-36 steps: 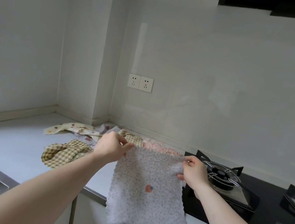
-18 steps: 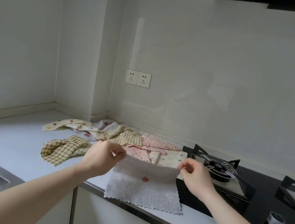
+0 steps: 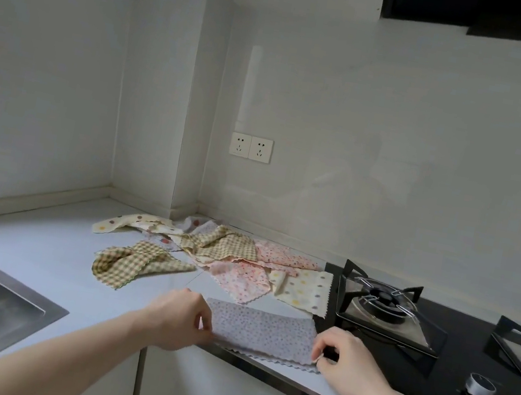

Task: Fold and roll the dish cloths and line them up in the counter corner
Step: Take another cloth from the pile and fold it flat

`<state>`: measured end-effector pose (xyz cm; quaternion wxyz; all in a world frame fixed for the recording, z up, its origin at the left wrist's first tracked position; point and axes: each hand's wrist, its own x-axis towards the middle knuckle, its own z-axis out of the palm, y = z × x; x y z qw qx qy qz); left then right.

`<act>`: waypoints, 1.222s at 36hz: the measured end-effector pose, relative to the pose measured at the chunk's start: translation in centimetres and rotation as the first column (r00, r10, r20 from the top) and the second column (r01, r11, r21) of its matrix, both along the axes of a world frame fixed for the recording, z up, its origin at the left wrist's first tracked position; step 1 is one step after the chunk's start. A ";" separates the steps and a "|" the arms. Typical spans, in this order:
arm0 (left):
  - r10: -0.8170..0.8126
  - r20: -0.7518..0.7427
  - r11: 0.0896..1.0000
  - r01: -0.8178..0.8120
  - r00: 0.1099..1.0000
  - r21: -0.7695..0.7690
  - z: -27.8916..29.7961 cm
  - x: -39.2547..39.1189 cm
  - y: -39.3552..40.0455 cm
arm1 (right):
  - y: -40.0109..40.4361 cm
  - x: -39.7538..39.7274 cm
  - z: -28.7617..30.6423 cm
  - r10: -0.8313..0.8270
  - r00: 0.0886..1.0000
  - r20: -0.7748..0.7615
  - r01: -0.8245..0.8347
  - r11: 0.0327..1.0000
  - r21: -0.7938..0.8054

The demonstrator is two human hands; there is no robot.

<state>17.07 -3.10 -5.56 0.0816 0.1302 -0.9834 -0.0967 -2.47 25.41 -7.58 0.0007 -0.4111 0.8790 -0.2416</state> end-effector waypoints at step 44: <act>0.376 -0.252 0.903 -0.292 0.892 0.314 -5.5 -8.4 -3.4 | -5.2 -4.5 0.5 -0.239 0.857 0.457 0.324 0.939 -0.117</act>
